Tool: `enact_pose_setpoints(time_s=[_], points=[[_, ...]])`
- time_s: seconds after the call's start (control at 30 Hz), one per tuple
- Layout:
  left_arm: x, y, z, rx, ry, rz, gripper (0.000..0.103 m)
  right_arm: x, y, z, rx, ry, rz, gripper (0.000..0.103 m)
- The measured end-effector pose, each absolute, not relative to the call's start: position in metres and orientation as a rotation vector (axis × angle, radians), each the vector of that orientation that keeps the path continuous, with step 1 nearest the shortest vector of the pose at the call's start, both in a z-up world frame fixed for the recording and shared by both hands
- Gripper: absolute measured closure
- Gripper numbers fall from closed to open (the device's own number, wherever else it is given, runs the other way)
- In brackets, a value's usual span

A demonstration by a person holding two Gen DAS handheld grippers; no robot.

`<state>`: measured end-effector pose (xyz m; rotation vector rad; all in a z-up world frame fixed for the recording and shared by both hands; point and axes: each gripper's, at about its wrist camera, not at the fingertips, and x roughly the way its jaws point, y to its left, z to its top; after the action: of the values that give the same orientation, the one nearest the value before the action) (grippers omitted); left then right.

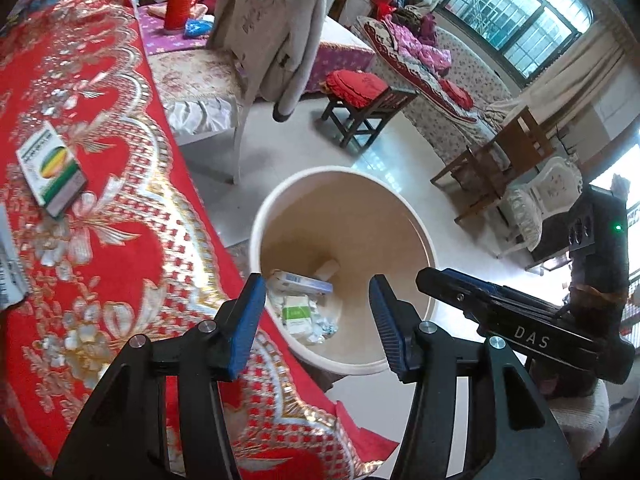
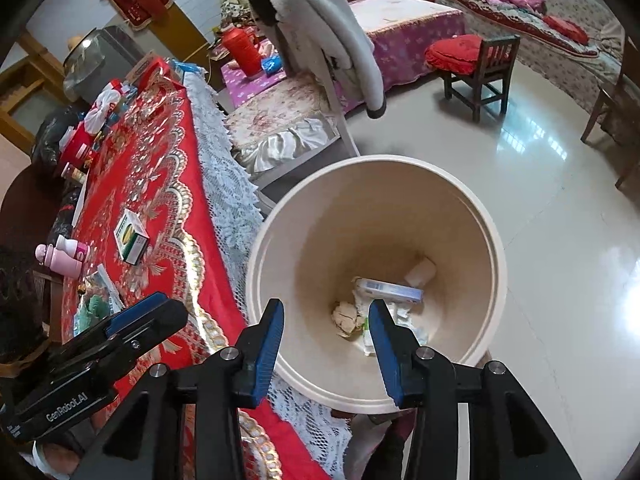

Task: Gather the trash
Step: 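Move both open tools back over the table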

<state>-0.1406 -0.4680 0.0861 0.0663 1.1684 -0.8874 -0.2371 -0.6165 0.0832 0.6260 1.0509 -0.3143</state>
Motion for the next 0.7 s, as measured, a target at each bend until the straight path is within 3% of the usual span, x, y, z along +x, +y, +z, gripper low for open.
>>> enact_pose_setpoints(time_s=[0.7], points=[[-0.103, -0.340, 0.137, -0.039, 1.051, -0.698, 0.051, -0.145, -0.531, 0.093, 0.515, 1.066, -0.095, 0.061]])
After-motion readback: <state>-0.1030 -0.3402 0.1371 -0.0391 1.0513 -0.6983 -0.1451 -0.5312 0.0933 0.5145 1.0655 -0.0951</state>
